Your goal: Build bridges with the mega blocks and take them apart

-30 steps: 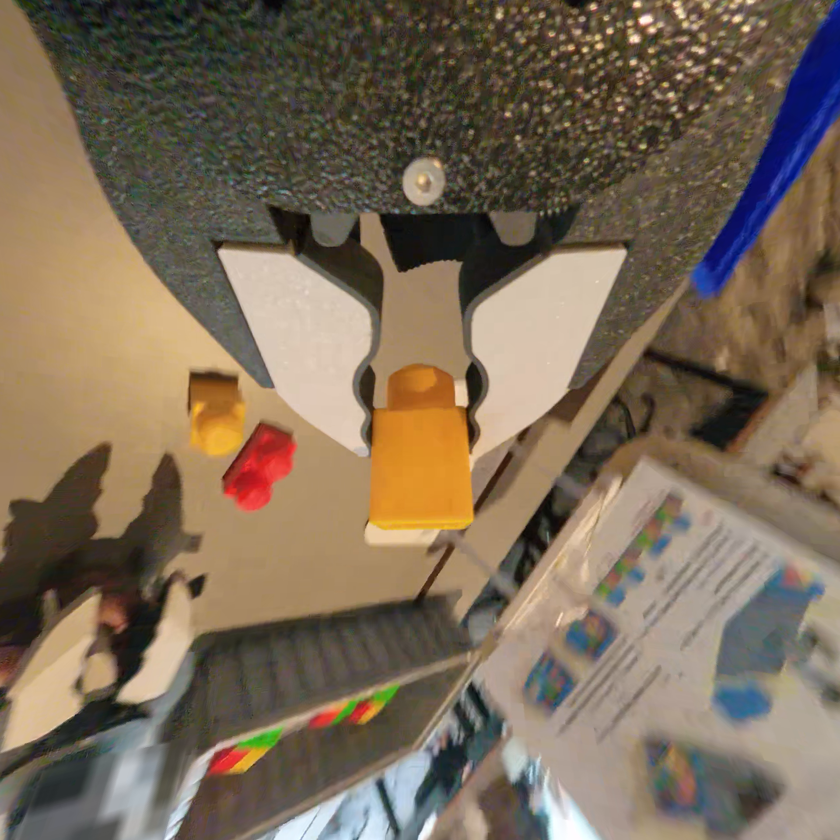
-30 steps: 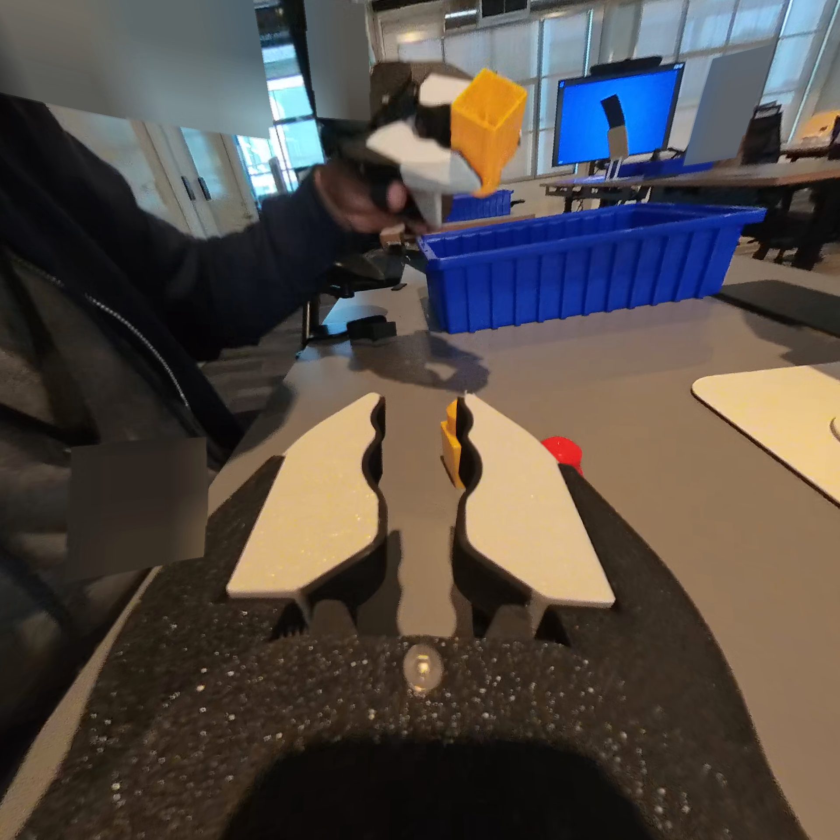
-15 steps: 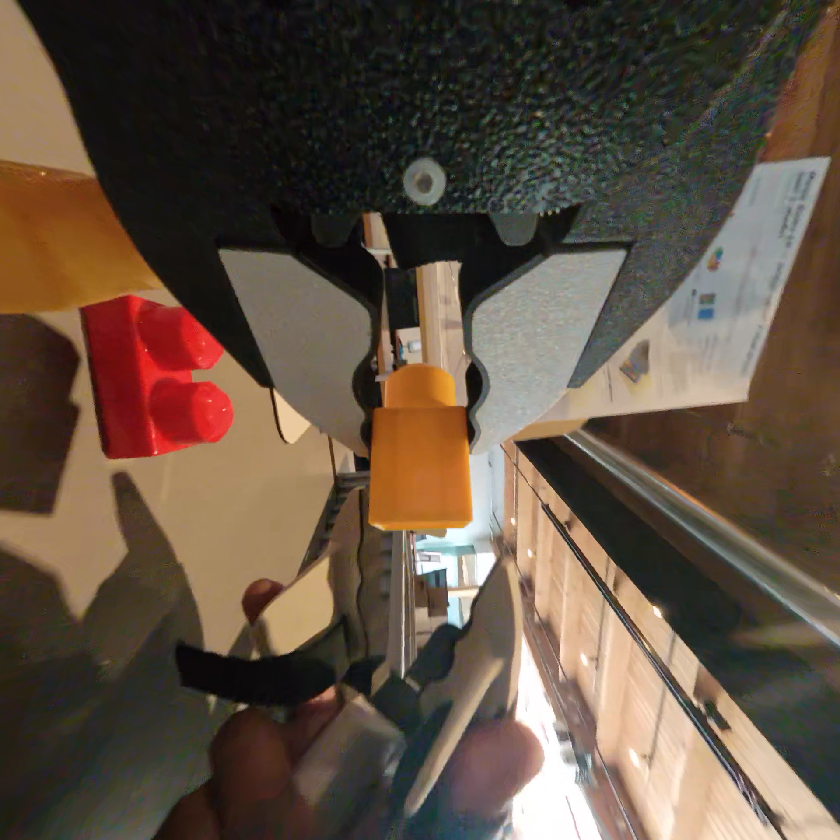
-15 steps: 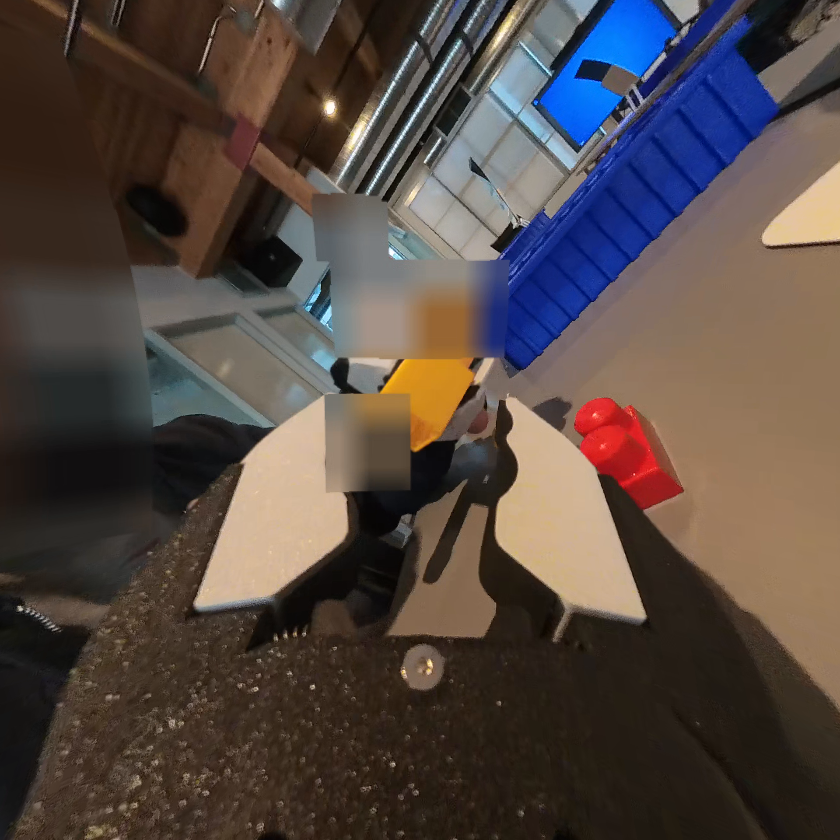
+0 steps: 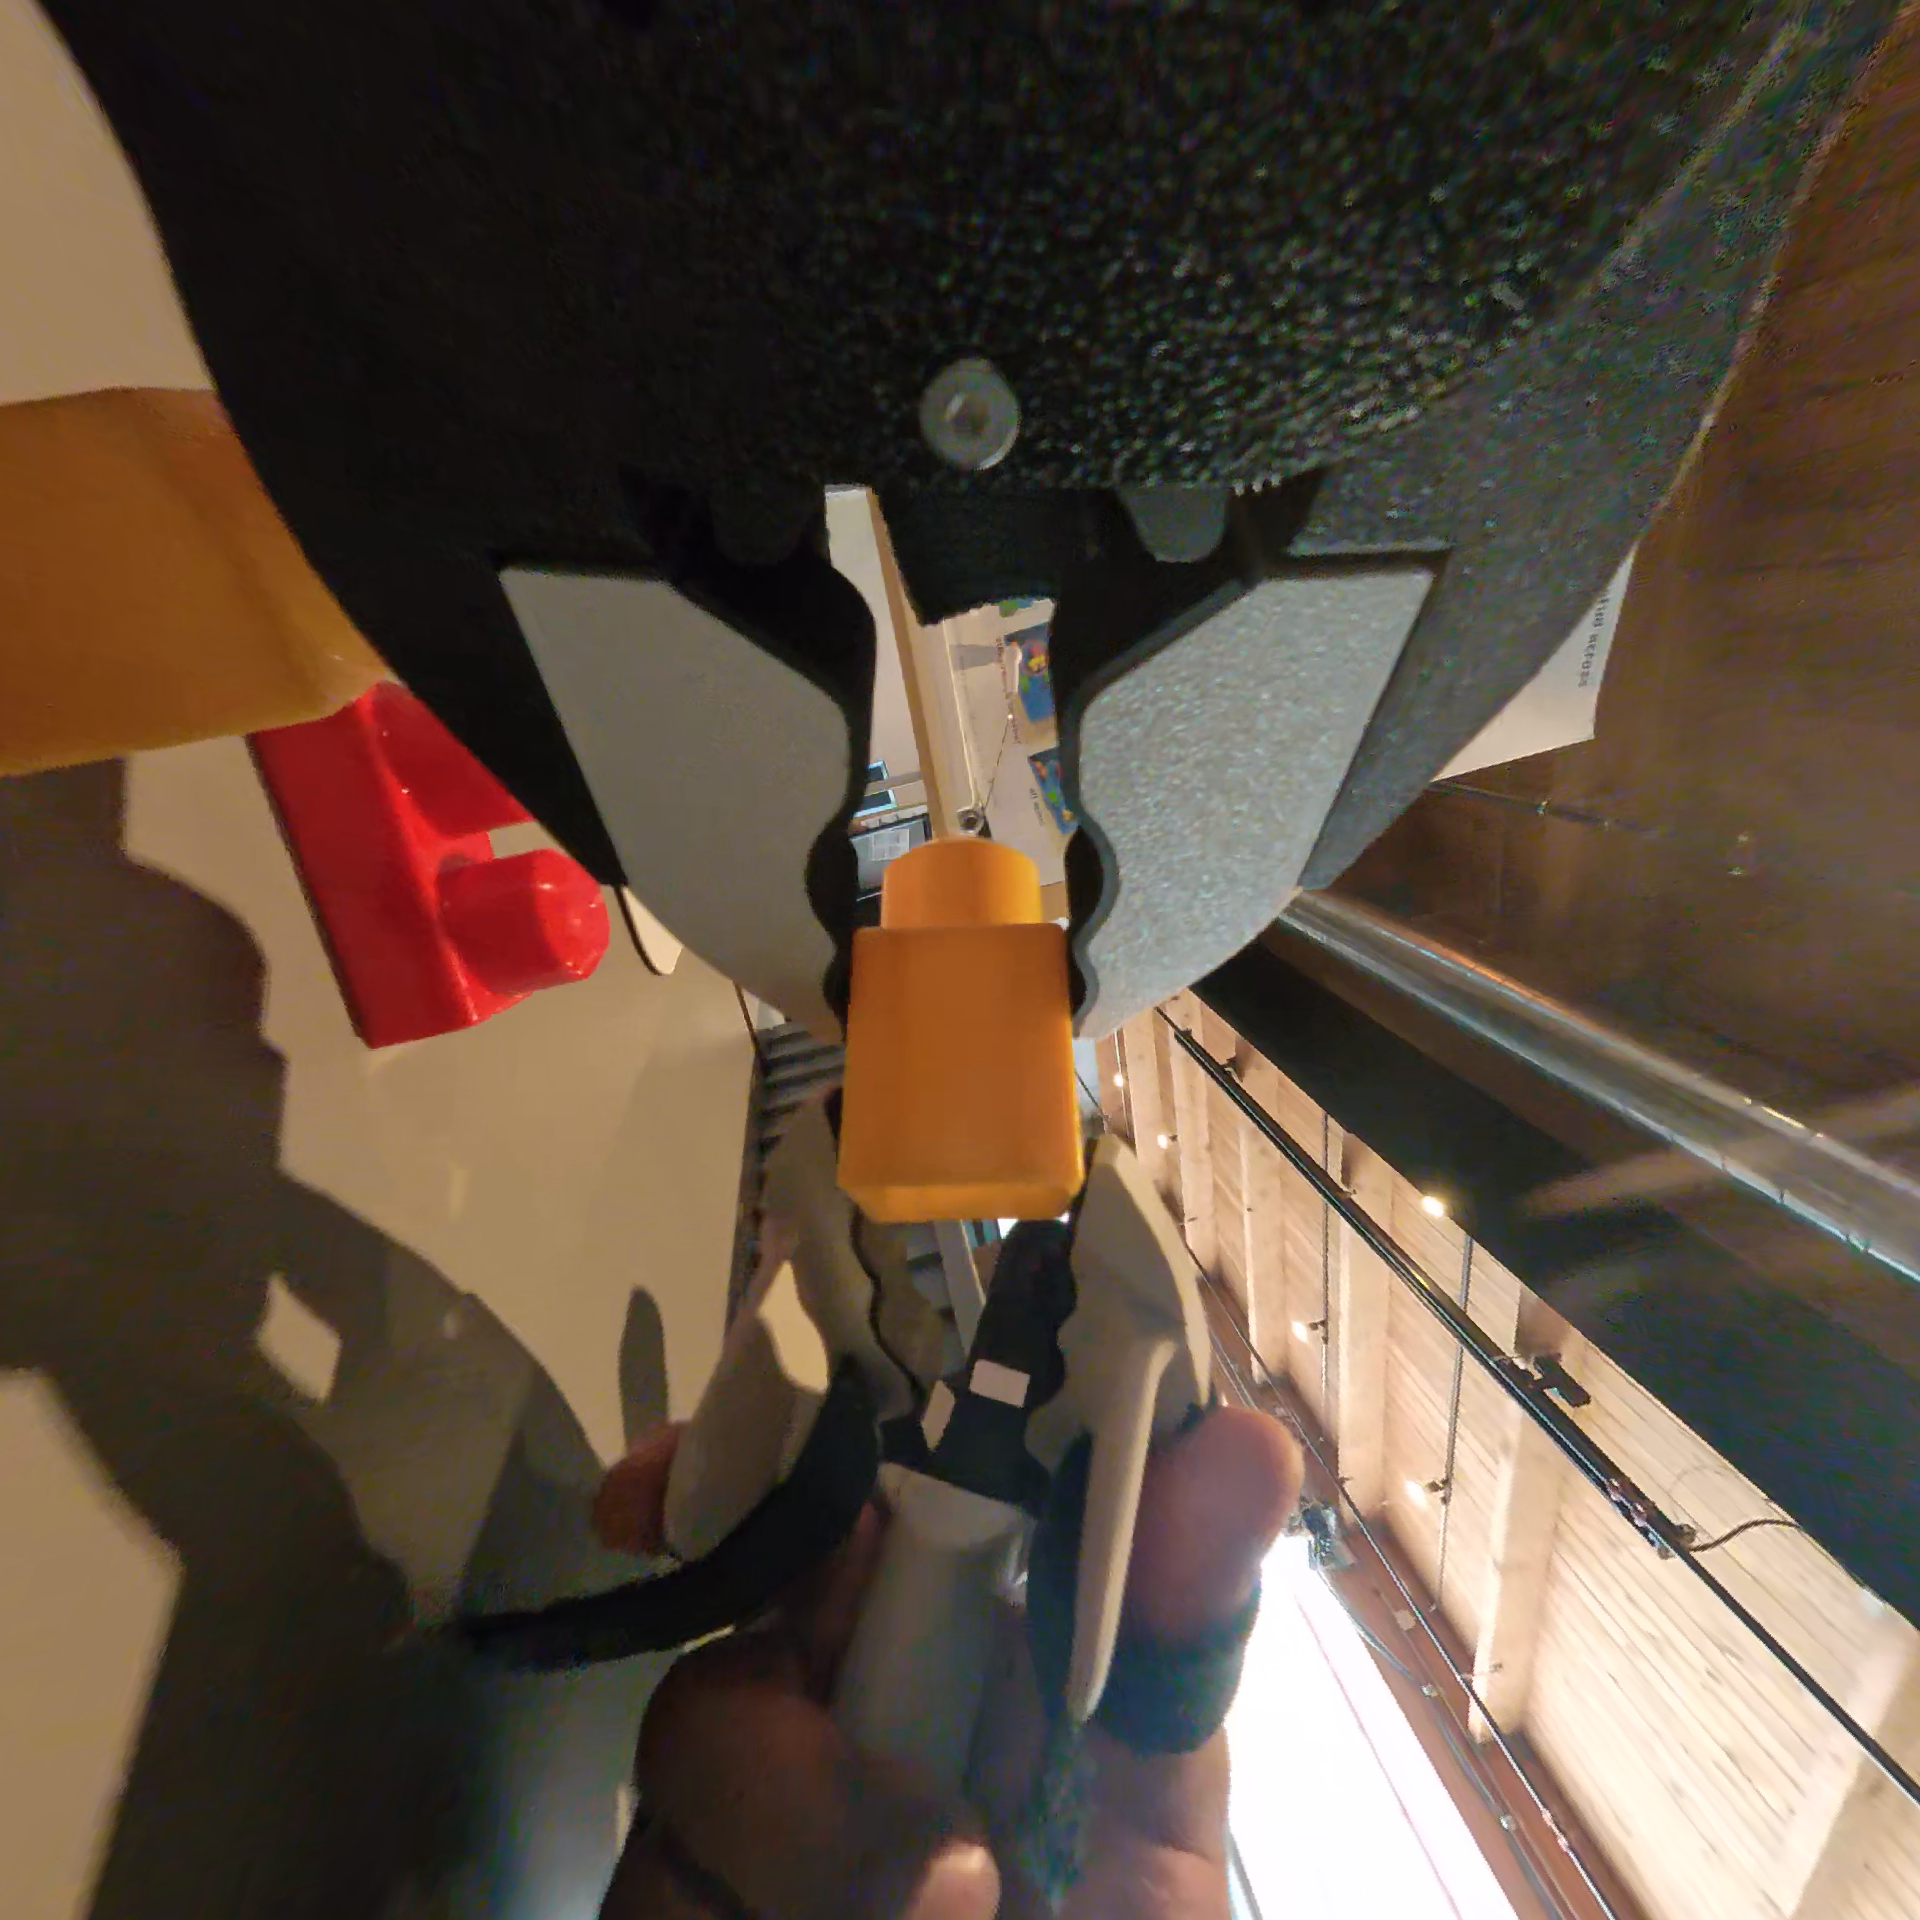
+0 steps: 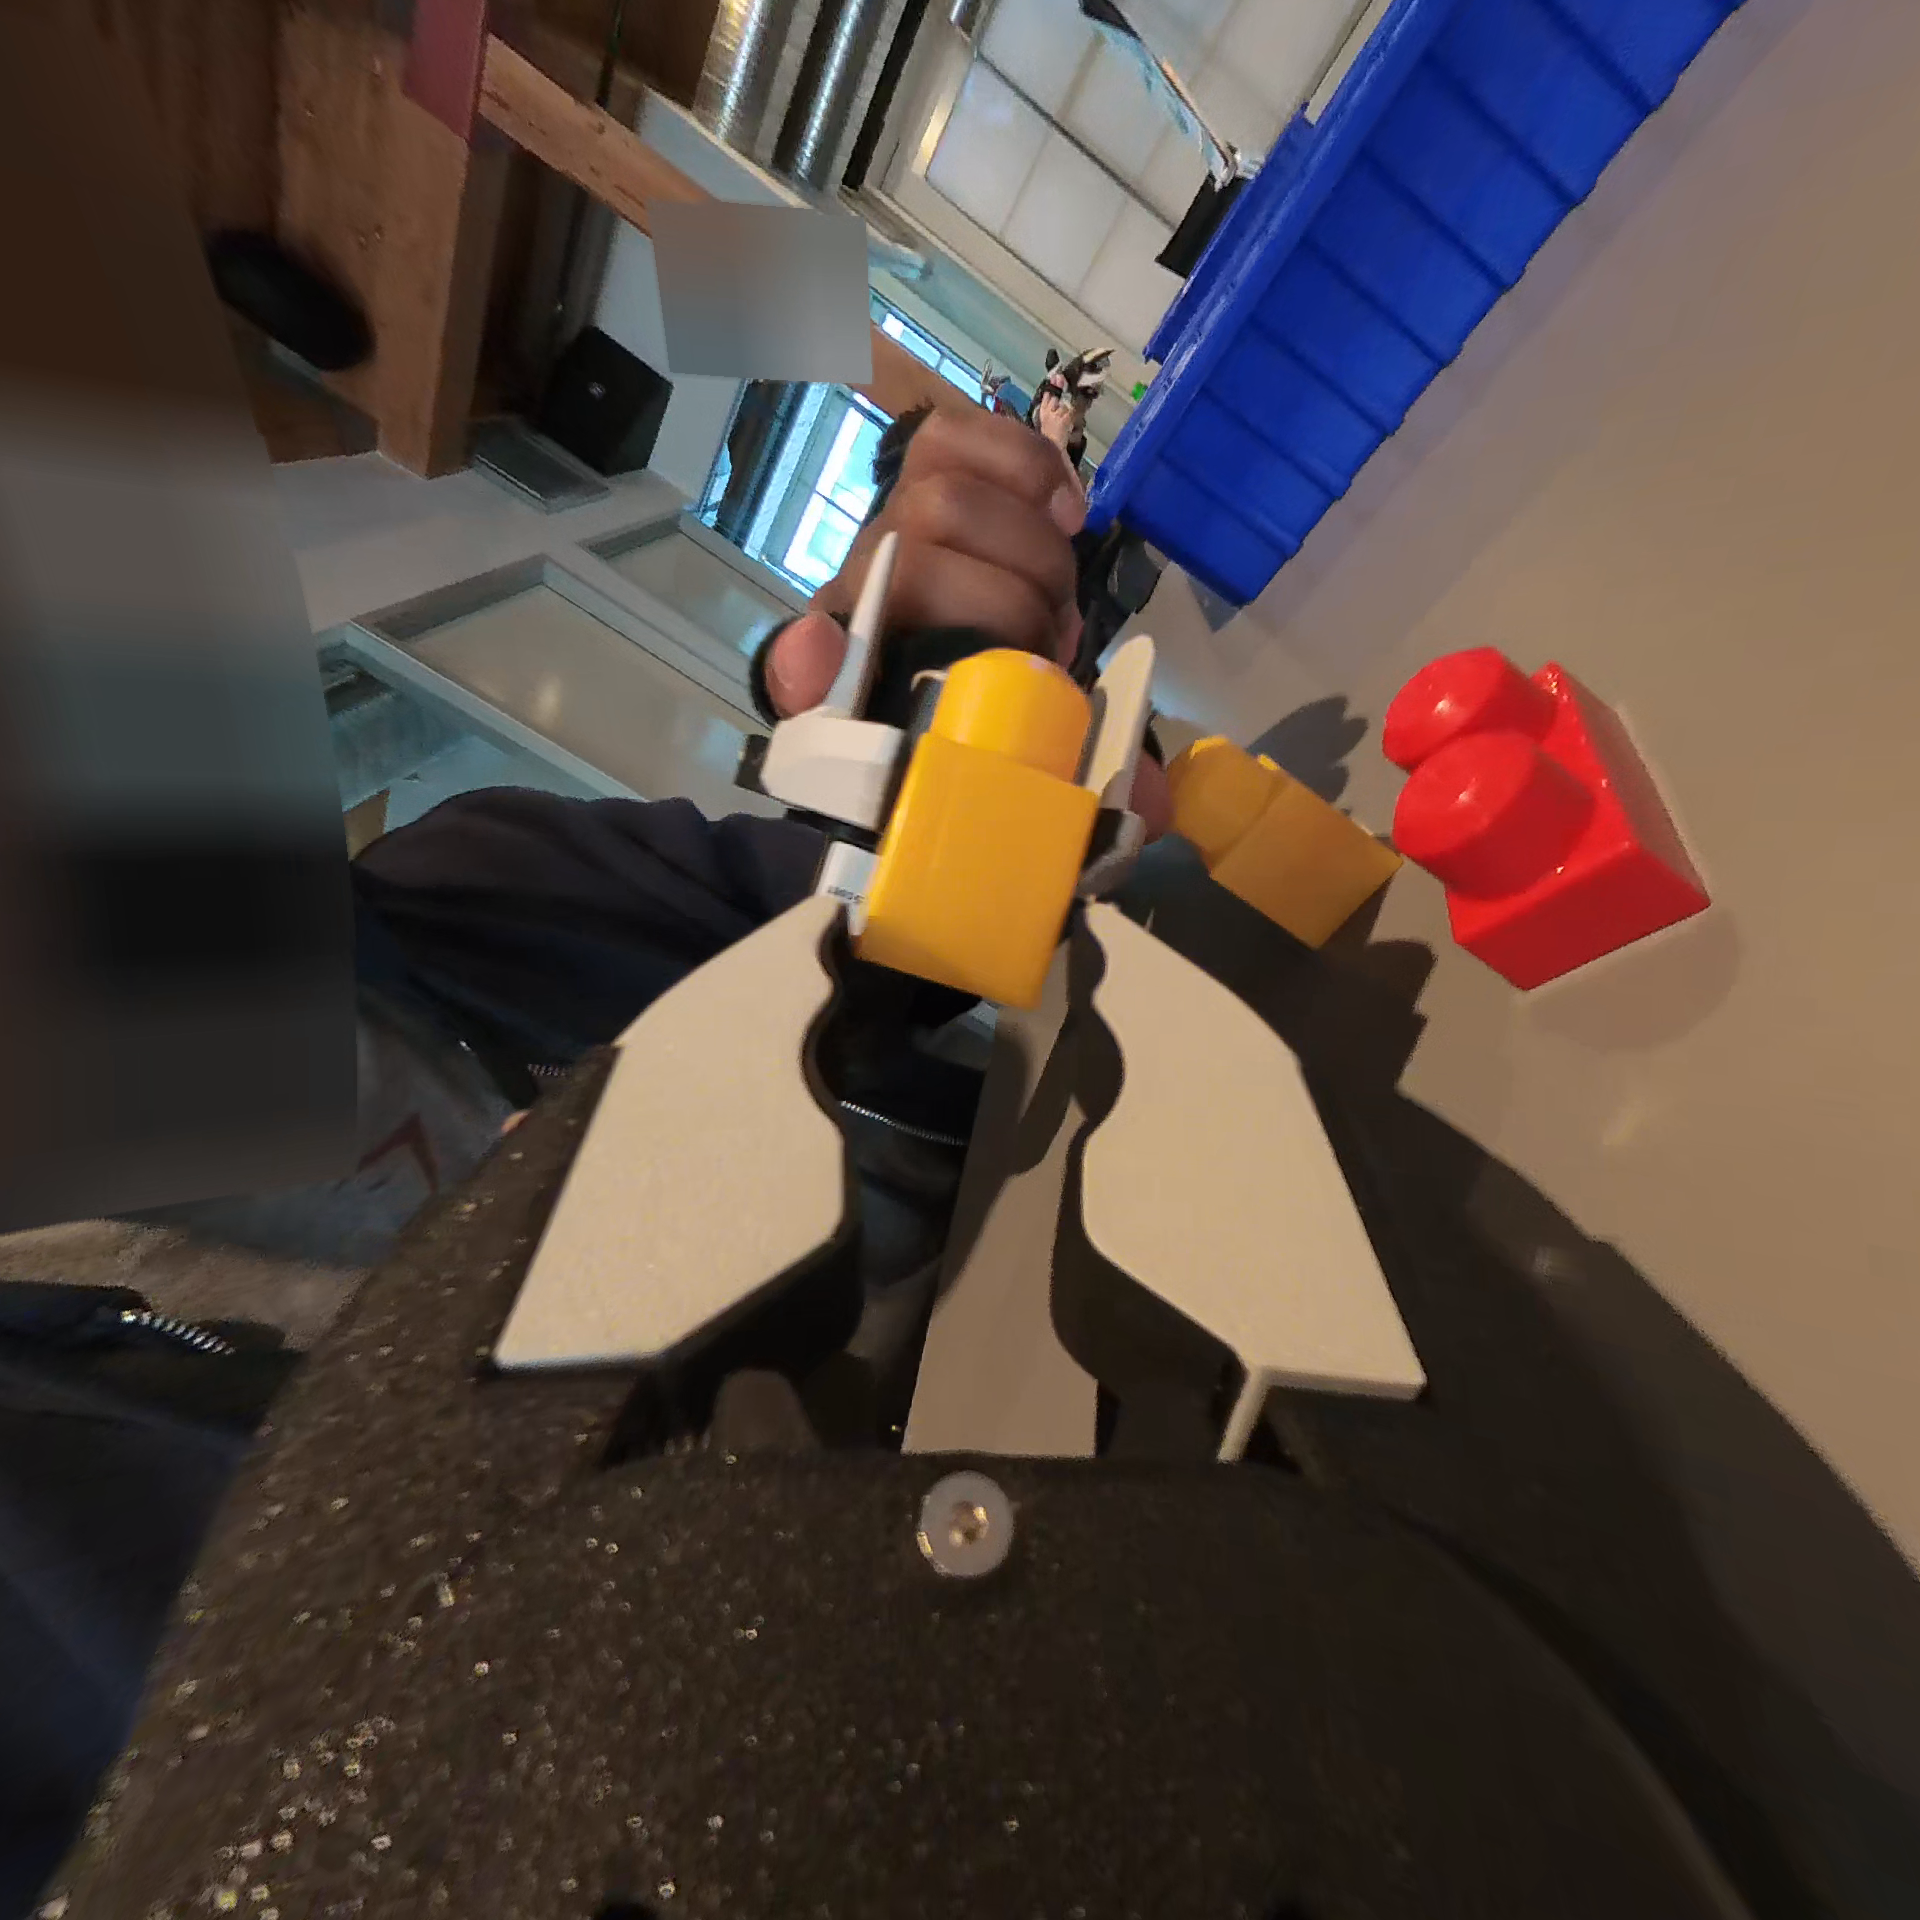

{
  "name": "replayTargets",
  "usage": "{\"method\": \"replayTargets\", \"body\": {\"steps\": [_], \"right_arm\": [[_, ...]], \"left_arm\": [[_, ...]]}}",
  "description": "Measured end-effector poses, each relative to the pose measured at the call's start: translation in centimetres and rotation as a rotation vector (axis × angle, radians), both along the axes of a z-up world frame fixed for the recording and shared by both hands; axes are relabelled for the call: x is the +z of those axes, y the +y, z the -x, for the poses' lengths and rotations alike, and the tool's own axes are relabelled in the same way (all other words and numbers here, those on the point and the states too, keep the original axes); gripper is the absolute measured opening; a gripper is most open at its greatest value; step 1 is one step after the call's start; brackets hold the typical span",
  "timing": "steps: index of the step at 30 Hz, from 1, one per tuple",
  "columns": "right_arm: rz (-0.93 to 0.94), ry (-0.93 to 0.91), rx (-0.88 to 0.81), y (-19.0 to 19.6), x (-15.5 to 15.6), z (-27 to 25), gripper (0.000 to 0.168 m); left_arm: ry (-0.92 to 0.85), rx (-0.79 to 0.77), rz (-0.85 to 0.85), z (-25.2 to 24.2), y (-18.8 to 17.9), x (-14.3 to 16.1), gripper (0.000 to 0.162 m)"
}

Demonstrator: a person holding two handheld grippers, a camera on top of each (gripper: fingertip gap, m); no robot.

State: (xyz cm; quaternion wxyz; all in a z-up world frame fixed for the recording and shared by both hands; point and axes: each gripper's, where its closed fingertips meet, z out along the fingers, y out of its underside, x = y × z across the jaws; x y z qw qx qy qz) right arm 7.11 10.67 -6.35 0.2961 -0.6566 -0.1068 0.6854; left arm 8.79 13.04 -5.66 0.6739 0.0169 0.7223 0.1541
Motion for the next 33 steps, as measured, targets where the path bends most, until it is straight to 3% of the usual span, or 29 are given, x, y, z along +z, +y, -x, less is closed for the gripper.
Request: {"method": "replayTargets", "body": {"steps": [14,21,25,28,31,33], "right_arm": [[-0.037,-0.052,-0.029,-0.5,-0.3,0.8,0.037],[-0.185,-0.132,-0.110,-0.6,0.5,-0.2,0.036],[-0.276,-0.156,-0.161,-0.5,1.1,-0.9,0.036],[-0.358,-0.193,-0.214,-0.3,1.7,-1.2,0.036],[-0.452,-0.265,-0.277,0.1,2.1,-1.1,0.036],[-0.526,-0.308,-0.318,0.4,2.4,-1.0,0.036]], "left_arm": [[-0.026,0.044,0.061,0.6,0.7,0.8,0.039],[-0.096,0.095,0.250,1.4,2.2,2.6,0.028],[-0.104,0.108,0.529,2.1,2.9,3.3,0.034],[-0.100,0.059,0.889,2.6,2.2,4.4,0.040],[0.016,-0.028,1.332,2.7,0.3,4.8,0.054],[0.048,-0.085,1.524,2.7,-0.6,5.3,0.054]]}}
